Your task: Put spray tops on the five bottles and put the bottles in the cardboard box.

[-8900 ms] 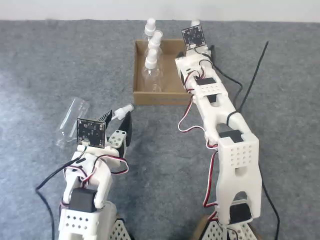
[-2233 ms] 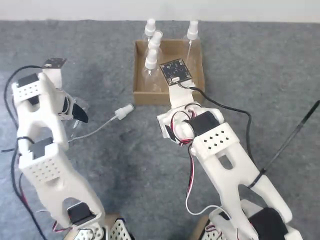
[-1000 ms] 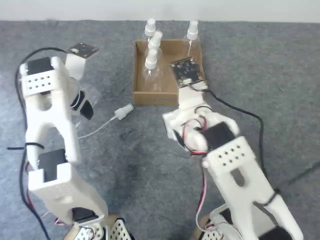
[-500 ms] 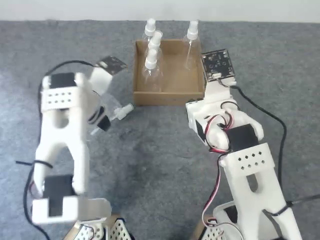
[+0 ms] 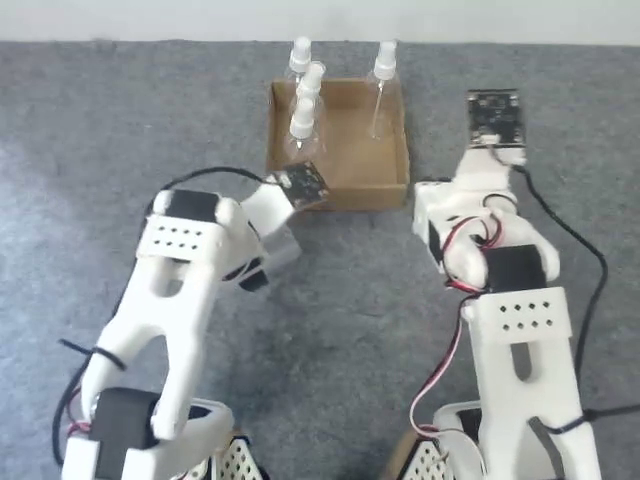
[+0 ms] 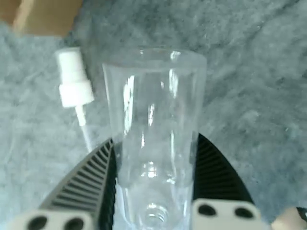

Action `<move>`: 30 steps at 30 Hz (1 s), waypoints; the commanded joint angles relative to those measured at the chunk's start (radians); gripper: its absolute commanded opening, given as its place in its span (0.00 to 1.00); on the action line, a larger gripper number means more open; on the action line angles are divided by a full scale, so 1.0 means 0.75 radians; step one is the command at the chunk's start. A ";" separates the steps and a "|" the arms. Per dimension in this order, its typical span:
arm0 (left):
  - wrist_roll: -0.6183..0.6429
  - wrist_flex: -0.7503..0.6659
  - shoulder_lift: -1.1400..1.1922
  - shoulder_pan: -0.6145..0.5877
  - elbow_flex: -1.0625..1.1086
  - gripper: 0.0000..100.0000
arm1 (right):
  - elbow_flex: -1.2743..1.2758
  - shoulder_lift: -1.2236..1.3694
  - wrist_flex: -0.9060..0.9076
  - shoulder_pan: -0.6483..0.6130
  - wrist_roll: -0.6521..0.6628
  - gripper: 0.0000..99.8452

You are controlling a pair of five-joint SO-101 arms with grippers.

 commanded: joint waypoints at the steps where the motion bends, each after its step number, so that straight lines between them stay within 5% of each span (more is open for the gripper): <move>1: -0.023 -0.086 -0.068 0.080 0.030 0.08 | -0.018 -0.052 -0.050 0.079 -0.065 0.05; 9: -0.018 -0.090 -0.068 0.241 0.044 0.10 | -0.018 -0.060 -0.056 0.148 -0.068 0.05; 14: 0.055 -0.082 -0.068 0.225 0.038 0.24 | -0.018 -0.054 -0.056 0.140 -0.068 0.05; 19: 0.086 -0.080 -0.076 0.211 0.032 0.24 | -0.018 -0.052 -0.056 0.140 -0.068 0.05; 30: 0.239 0.170 -0.068 0.209 -0.181 0.29 | -0.018 -0.050 -0.056 0.140 -0.063 0.05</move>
